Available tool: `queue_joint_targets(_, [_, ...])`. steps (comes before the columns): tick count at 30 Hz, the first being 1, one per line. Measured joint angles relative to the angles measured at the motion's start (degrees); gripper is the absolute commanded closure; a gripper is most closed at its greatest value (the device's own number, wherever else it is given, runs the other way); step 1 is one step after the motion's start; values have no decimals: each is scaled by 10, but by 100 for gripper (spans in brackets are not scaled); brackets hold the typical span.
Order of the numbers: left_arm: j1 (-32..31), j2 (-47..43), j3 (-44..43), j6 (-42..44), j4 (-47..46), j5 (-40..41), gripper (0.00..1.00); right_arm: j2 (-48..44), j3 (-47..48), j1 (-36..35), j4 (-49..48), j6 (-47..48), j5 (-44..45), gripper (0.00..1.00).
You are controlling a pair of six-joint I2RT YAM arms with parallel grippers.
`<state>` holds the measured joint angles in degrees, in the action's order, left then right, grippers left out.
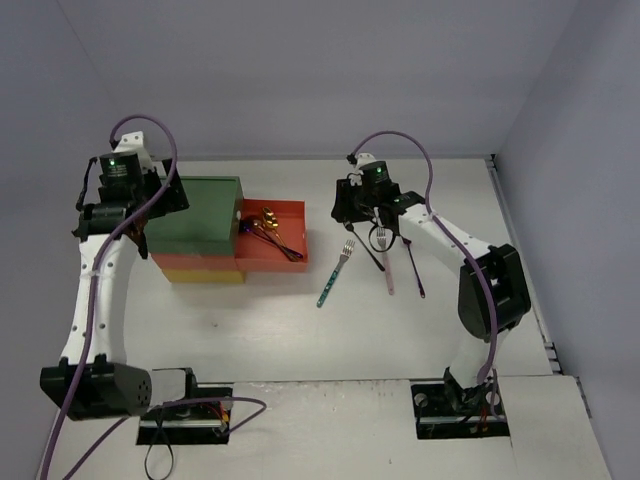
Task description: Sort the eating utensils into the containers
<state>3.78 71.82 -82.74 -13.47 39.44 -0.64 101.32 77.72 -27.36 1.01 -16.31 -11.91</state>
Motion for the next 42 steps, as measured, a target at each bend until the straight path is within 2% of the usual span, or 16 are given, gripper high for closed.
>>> queue_joint_targets(6, [65,66,-37,7,2,-16,13,44,0,7,0,8,-44,61])
queue_joint_targets(18, [69,117,-41,26,-25,-45,13,139,11,6,-1,56,-135,62])
queue_joint_targets(30, [69,118,-14,41,-54,-64,13,142,28,-5,-6,194,-232,56])
queue_joint_targets(42, [70,100,38,49,-110,-86,13,144,56,-8,-4,334,-279,56])
